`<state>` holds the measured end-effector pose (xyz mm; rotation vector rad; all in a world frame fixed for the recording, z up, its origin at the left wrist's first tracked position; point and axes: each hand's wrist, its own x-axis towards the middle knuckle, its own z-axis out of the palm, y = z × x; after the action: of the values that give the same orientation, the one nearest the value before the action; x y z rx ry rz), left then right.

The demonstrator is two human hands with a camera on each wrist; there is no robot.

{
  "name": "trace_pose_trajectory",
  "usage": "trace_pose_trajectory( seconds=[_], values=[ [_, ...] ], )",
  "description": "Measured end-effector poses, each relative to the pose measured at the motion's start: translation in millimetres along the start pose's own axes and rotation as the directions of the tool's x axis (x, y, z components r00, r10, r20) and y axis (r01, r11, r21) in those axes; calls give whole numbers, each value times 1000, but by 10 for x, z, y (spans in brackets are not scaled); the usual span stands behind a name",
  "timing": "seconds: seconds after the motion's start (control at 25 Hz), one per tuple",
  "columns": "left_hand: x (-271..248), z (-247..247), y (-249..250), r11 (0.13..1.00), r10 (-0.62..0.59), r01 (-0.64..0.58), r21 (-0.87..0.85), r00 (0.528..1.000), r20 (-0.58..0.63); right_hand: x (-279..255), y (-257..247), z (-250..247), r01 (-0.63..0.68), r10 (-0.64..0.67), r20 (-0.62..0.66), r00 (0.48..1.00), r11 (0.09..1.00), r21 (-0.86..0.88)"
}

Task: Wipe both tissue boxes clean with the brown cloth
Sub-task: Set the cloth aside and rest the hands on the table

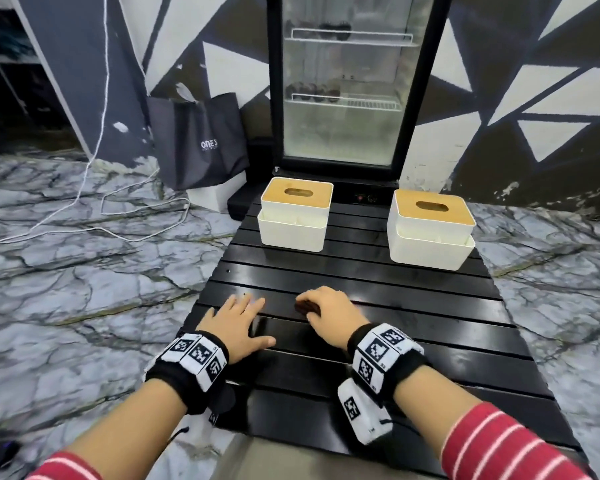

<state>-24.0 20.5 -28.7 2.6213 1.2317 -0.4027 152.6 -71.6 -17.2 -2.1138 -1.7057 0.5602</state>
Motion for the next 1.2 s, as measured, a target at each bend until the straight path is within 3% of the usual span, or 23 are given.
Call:
trace_pose_trajectory(
  seconds=[0.12, 0.4, 0.52, 0.72, 1.2],
  values=[
    [4, 15, -361, 992, -119, 119, -40, 993, 4, 330, -277, 197, 62, -63, 18, 998, 998, 13],
    [10, -62, -702, 982, -156, 156, -110, 988, 2, 886, -687, 540, 122, -121, 12, 993, 992, -32],
    [61, -82, -770, 985, -137, 138, -107, 990, 16, 950, -737, 505, 87, -67, 124, 990, 983, -160],
    [87, -6, -834, 984, -122, 133, -114, 987, 105, 917, -720, 575, 240, -108, 410, 906, 927, -287],
    [131, 74, -784, 984, -110, 126, -125, 986, 127, 1401, -737, 720, 201, -37, 412, 910, 910, -363]
  ],
)
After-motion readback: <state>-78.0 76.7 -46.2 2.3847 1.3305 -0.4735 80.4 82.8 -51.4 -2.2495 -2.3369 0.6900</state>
